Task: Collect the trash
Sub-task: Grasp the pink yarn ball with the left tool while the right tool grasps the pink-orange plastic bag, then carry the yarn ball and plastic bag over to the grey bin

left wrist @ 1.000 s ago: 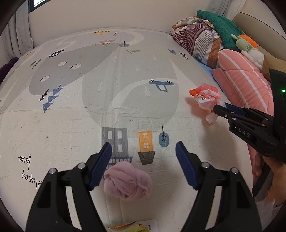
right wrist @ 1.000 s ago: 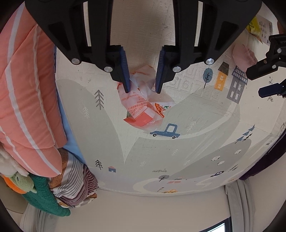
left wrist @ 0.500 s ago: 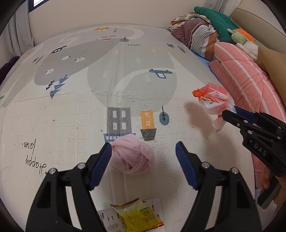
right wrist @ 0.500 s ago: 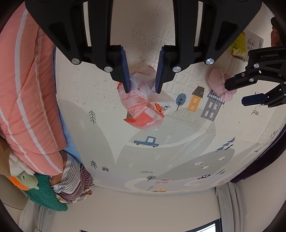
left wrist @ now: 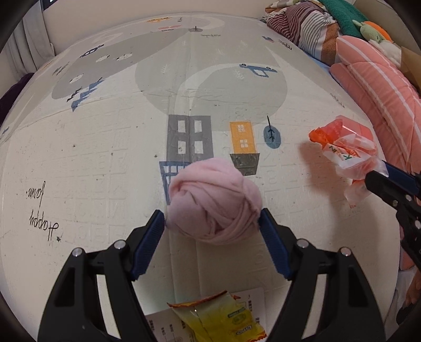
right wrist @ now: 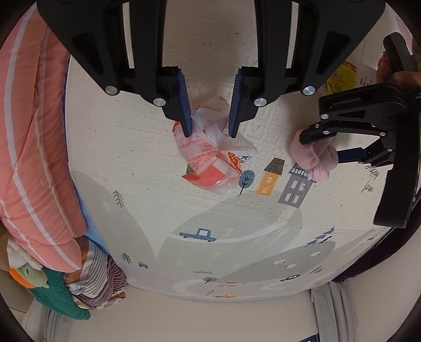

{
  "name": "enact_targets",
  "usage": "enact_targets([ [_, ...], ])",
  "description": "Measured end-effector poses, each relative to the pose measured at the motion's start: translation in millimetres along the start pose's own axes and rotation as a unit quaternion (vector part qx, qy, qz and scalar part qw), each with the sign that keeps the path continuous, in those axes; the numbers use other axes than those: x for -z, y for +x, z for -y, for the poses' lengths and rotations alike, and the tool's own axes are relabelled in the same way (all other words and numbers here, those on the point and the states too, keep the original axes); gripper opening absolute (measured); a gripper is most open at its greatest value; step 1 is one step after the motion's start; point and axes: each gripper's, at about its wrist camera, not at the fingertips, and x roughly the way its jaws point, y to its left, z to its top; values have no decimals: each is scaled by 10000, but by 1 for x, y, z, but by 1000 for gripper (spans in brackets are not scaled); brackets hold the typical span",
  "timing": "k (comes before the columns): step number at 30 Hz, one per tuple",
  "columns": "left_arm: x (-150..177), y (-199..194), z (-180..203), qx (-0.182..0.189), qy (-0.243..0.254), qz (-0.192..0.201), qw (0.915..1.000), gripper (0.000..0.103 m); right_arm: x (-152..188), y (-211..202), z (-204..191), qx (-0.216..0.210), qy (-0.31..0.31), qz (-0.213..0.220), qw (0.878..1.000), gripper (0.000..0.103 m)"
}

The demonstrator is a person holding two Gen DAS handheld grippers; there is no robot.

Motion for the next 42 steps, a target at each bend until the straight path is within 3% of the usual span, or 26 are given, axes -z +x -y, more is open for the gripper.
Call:
enact_targets([
  [7, -3, -1, 10, 126, 233, 48, 9996, 58, 1, -8, -12, -56, -141, -51, 9999, 27],
  [17, -3, -70, 15, 275, 211, 375, 9987, 58, -7, -48, -14, -63, -125, -18, 9999, 27],
  [22, 12, -125, 13, 169, 177, 435, 9988, 58, -6, -92, -20, -78, -135, 24, 9999, 27],
  [29, 57, -223, 12, 157, 26, 496, 9986, 58, 6, -178, -47, -267, -376, 37, 9989, 27],
  [36, 112, -329, -1, 29, -378, 617, 9974, 58, 31, -267, -102, -661, -889, 61, 9938, 27],
  [42, 170, -429, -24, -249, -935, 972, 9906, 58, 52, -342, -155, -1036, -1292, 278, 9858, 27],
])
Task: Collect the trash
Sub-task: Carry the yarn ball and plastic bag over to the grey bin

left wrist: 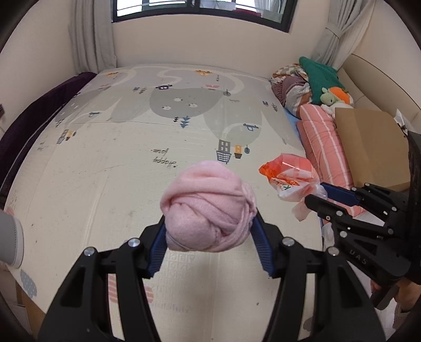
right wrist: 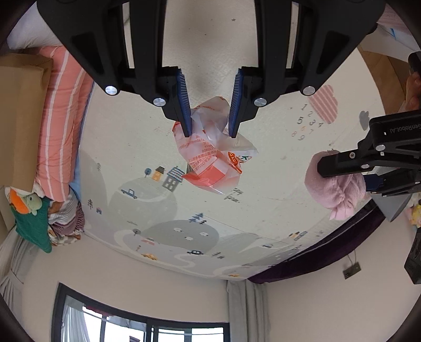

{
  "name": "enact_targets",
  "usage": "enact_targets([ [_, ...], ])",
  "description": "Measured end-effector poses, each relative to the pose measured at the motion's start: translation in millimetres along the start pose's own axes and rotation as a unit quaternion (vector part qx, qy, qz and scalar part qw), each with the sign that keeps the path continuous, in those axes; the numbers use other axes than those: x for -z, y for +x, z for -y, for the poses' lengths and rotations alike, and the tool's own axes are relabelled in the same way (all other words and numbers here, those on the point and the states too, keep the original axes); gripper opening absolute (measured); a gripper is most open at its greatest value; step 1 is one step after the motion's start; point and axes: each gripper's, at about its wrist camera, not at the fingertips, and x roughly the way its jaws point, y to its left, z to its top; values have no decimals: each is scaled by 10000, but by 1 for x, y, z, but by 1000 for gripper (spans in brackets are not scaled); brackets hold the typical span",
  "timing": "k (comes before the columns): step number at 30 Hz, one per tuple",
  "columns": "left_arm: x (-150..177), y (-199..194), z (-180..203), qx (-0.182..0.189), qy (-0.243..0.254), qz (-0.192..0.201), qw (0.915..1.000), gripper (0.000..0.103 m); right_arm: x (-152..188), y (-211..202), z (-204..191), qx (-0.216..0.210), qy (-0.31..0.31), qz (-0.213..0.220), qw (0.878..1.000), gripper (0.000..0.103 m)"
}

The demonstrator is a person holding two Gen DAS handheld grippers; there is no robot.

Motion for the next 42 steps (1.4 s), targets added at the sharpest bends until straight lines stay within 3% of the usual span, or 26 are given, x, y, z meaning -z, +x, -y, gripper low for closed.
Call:
enact_targets([
  [5, 41, -78, -45, -445, -553, 272, 9971, 58, -7, -34, -59, -362, -122, 217, 9990, 27],
  [15, 108, -186, -178, -1149, -1633, 610, 9780, 58, -30, -52, -236, -702, -876, 398, 9929, 27],
  [20, 127, -219, -261, -1150, -1657, 675, 9771, 58, -44, -51, -337, -643, -1007, 471, 9917, 27],
  [24, 140, -246, -323, -1274, -1564, 674, 9771, 58, -59, -46, -415, -861, -988, 496, 9901, 27],
  [31, 153, -284, -405, -1696, -1949, 909, 9618, 58, -87, -38, -519, -1307, -1566, 506, 9777, 27],
  [42, 160, -309, -469, -2123, -2579, 1178, 9352, 58, -139, -15, -604, -2226, -2485, 751, 9397, 27],
])
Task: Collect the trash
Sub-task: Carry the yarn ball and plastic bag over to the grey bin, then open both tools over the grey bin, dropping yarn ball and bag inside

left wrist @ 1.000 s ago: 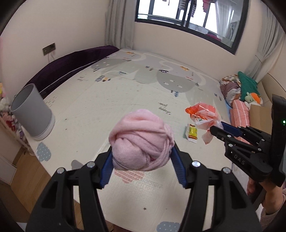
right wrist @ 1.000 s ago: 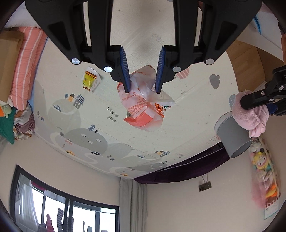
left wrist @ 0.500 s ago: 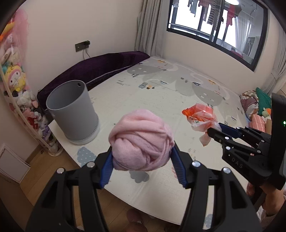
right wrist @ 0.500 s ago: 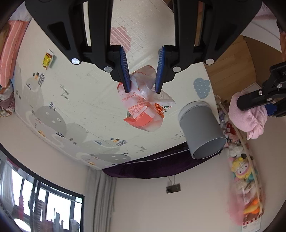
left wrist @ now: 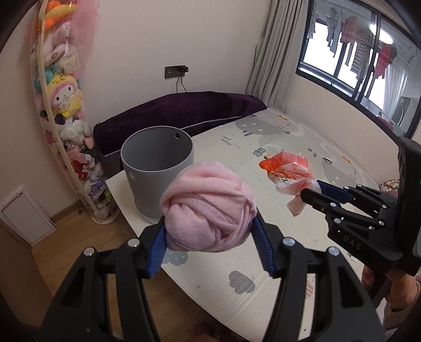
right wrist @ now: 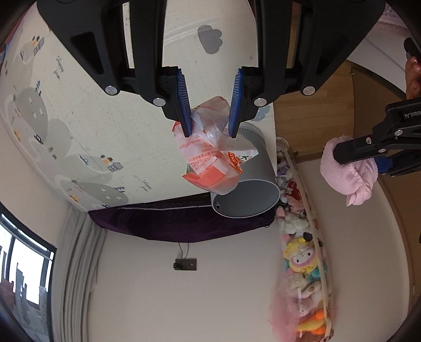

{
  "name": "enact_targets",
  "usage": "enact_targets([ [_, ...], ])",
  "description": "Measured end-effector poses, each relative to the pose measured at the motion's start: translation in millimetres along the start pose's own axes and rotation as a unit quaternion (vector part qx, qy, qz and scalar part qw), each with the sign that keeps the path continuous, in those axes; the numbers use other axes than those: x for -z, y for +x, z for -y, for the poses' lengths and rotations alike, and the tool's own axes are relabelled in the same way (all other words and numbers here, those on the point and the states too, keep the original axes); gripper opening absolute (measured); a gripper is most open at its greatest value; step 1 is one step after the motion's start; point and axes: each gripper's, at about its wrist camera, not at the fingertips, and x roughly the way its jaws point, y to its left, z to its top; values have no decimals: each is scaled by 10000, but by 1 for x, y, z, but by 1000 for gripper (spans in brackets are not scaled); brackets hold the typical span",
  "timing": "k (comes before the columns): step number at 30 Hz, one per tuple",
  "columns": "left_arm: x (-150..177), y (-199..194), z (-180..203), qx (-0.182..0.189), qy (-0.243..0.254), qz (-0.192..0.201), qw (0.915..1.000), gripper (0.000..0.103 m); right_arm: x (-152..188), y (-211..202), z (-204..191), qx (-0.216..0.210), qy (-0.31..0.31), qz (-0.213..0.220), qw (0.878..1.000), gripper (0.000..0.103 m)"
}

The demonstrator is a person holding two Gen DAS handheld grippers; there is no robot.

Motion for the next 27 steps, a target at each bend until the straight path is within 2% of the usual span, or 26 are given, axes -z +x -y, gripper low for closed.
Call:
enact_targets([
  [4, -13, 9, -25, -86, -167, 73, 9998, 58, -23, 23, -10, -377, -382, 56, 9985, 27],
  [11, -54, 50, -75, 14, -94, 44, 9999, 58, -69, 85, -27, -548, -596, -67, 9967, 27],
  [19, -119, 121, -139, 451, 506, -87, 9977, 58, -131, 174, -47, -359, -270, -358, 9984, 27],
  [27, -162, 180, -176, 762, 945, -253, 9923, 58, -175, 246, -57, -136, -50, -656, 9977, 27],
])
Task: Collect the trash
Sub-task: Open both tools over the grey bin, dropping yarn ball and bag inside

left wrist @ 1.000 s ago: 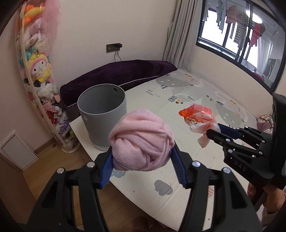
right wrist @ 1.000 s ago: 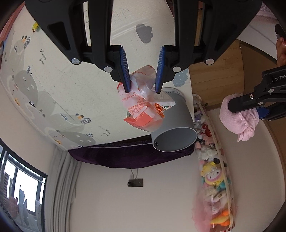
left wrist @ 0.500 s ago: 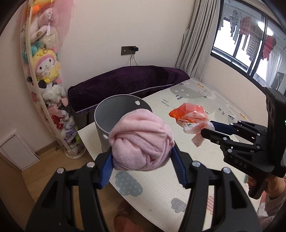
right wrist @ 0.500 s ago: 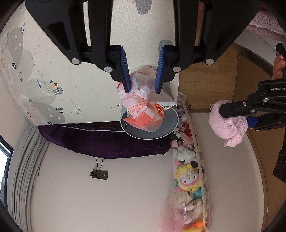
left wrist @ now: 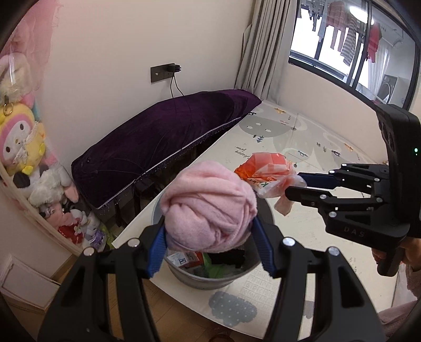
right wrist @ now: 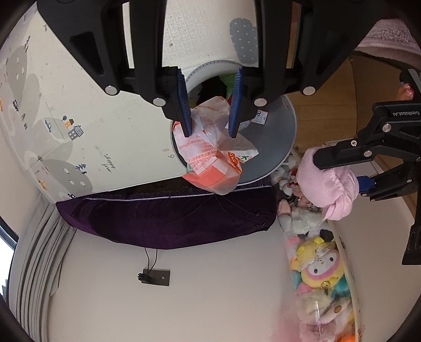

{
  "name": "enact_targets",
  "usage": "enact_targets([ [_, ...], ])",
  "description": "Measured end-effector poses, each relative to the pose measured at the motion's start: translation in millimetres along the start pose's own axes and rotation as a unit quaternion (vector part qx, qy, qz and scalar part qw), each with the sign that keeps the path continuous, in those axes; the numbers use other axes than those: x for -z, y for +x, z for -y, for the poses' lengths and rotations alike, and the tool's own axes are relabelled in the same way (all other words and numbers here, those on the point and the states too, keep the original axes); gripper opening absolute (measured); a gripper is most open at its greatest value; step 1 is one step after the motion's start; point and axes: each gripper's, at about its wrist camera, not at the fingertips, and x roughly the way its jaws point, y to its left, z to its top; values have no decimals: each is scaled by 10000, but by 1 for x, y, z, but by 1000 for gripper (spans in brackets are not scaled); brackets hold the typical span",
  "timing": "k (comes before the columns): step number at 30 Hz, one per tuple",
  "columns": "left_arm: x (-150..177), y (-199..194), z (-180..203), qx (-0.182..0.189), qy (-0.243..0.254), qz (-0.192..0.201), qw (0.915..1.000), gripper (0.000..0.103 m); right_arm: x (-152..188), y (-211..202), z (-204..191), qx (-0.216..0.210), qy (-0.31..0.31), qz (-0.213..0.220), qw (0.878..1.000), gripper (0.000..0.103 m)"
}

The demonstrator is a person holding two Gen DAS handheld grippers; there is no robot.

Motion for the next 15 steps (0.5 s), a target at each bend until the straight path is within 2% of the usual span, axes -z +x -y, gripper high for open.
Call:
enact_targets([
  [2, -6, 9, -9, 70, 7, -49, 10000, 58, -11, 13, -2, 4, 1, -99, 10000, 28],
  [3, -8, 13, -13, 98, -1, -74, 9999, 58, -16, 18, -4, 0, 14, -124, 9999, 33],
  [4, -9, 16, -16, 131, -7, -99, 9999, 58, -19, 22, -4, 0, 28, -154, 9999, 43],
  [6, -12, 22, -22, 194, 6, -166, 9997, 59, -26, 30, -7, 59, 24, -169, 9998, 57],
  [9, -12, 31, -27, 298, 35, -279, 9992, 59, -31, 36, -9, 118, 54, -213, 9997, 58],
  [15, -14, 46, -30, 582, 68, -412, 9974, 73, -32, 38, -9, 331, 86, -335, 9989, 58],
])
